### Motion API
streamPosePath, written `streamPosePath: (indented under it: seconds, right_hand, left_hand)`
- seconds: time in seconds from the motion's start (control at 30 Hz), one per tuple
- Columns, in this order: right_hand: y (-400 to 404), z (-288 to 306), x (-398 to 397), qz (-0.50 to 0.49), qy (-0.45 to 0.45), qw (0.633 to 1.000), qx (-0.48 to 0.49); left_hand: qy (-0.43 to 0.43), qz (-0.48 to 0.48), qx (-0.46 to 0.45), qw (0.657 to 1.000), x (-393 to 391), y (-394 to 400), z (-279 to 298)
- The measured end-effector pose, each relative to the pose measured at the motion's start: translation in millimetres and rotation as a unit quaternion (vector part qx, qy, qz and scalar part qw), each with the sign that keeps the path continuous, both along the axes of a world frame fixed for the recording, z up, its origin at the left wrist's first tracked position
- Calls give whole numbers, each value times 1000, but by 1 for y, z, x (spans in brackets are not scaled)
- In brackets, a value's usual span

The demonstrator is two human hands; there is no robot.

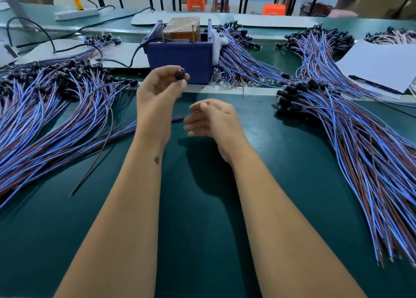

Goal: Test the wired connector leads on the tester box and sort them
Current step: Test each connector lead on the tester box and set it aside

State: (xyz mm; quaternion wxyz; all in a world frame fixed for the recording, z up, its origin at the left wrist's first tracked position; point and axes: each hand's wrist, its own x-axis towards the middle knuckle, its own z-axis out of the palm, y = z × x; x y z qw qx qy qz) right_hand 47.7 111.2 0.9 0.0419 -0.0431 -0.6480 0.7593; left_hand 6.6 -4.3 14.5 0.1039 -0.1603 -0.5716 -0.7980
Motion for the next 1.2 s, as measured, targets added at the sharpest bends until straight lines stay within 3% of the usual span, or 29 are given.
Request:
streamPosePath:
  seconds: [0.07,0.13,0.23,0.33,0.4,0.43,0.5,0.6,0.67,0.83,0.97,1.1,1.2]
  right_hand:
    - [2,2,-1,61,-25,994,-90]
    - [6,2,-4,84,-30,985,-149]
    - [15,3,-6,63,-28,966,-249]
    - [24,3,-4,0,-30,968,-248]
    - [29,2,-3,-27,-20,971,-237]
    - [30,2,-3,-33,-16,973,-229]
    - [30,2,-3,-32,-8,979,-200]
    - [27,3,-2,-7,-7,987,-161]
    - [23,3,-1,-6,-3,992,-128]
    - [6,2,-1,-33,29,998,34]
    - [-2,-3,-1,-75,35,990,116]
    - [-3,-7,-2,-158,45,955,247]
    - [4,-7,-3,-208,38,942,260]
  left_hand:
    - [-35,-170,102,980,5,-2,5]
    - [-77,-301,121,943,12,-2,7]
    - [-141,-403,-16,904,20,2,6]
    - [-169,-476,-216,836,22,5,1]
    - [-172,-487,-292,805,22,7,-1]
    - [-177,-475,-302,807,21,7,-2]
    - [-197,-408,-268,850,16,7,-4]
    - [-245,-220,-151,932,2,5,-9]
    - [-239,-125,-116,956,-3,3,-11]
    - [-142,-83,-165,972,4,13,-13]
    - [-117,-97,-127,980,12,22,-10]
    - [-99,9,-177,979,8,25,-15]
    - [-134,69,-184,971,0,20,-19]
